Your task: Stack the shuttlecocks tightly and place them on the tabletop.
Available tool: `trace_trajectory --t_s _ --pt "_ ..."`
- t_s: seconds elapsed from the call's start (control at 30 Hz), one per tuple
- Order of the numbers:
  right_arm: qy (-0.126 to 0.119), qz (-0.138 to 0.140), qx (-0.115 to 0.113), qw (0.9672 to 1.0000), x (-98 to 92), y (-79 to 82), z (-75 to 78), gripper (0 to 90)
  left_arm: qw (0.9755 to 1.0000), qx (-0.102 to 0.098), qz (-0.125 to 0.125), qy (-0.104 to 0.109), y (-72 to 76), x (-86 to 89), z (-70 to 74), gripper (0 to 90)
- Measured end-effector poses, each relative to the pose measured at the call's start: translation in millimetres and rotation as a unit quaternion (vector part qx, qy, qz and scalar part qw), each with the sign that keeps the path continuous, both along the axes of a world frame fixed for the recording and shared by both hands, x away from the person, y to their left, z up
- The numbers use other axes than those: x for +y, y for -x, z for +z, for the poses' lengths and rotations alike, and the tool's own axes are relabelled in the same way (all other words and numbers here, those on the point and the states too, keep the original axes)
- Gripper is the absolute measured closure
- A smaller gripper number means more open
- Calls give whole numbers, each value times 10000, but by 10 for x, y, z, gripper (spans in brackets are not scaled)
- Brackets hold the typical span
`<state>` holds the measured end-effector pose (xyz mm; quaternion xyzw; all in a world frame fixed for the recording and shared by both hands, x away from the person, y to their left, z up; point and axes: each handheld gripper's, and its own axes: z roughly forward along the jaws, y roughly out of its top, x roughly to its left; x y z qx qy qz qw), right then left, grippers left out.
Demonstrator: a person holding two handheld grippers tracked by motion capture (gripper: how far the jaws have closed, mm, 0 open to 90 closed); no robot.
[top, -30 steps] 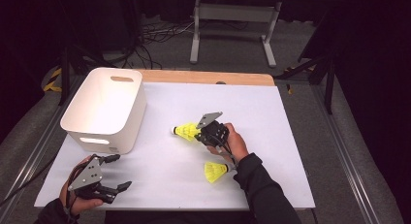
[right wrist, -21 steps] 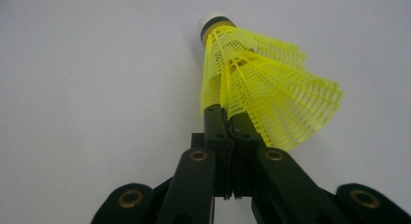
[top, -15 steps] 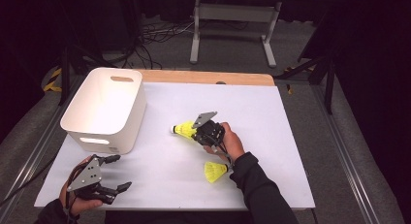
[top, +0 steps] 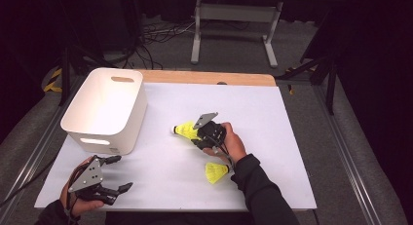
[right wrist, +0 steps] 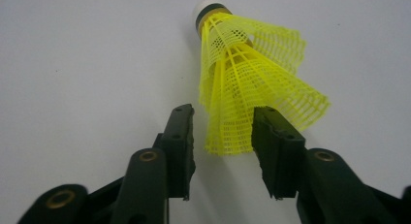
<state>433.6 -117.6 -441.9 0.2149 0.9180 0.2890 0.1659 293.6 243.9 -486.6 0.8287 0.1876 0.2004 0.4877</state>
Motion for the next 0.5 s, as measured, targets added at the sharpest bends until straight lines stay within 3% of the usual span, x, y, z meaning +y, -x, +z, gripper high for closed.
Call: trace_trajectory --t_s 0.2,0.5 --pt "-207 -147 45 9997 -66 31 61 504 10000 -11 20 -6 -6 5 1 90" --pt "-444 -447 -179 9979 -157 118 171 374 10000 -26 88 -10 -2 7 3 94"
